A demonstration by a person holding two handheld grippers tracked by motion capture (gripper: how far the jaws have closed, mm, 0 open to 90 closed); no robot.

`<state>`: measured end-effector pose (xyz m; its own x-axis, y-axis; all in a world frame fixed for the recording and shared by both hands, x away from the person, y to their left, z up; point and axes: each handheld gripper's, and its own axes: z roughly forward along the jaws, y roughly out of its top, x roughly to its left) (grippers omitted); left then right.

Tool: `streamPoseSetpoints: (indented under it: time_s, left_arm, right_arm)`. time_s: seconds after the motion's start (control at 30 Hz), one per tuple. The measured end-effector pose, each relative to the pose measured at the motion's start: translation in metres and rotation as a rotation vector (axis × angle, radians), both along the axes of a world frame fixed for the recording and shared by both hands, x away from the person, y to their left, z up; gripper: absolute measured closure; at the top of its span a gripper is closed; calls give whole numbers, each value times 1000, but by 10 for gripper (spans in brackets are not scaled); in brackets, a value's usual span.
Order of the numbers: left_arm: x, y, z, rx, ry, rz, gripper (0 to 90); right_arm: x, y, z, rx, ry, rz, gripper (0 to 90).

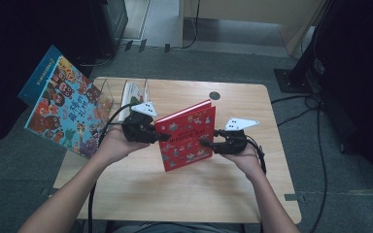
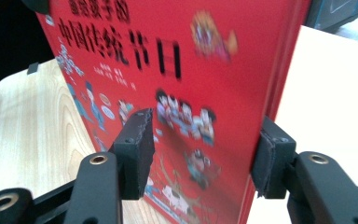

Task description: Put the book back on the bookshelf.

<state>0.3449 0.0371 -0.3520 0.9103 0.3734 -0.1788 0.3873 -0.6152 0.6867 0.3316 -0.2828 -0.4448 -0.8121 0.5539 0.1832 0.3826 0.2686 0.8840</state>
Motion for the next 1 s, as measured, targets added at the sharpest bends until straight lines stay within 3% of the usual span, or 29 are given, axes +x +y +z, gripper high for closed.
streamPoseSetpoints:
  time_s: [0.2, 0.27, 0.4, 0.53, 0.73, 1.0]
  left_arm:
    - [8, -6, 15, 49, 86, -1, 729]
    - [10, -9, 23, 77, 85, -3, 725]
    - [14, -18, 41, 147, 76, -4, 711]
    - [22, -35, 55, 264, 59, -28, 694]
    - [31, -58, 64, 364, 72, -61, 697]
    - [50, -80, 61, 434, 166, -51, 673]
  right_arm:
    - [-2, -2, -8, 56, -4, -20, 491]
    - [-2, -1, -9, 65, -7, -20, 493]
    - [-2, 0, -8, 35, -14, -10, 492]
    - [0, 2, -7, 27, -15, -4, 472]
    - [1, 4, -6, 25, -14, -1, 461]
    - [3, 5, -6, 15, -18, 4, 445]
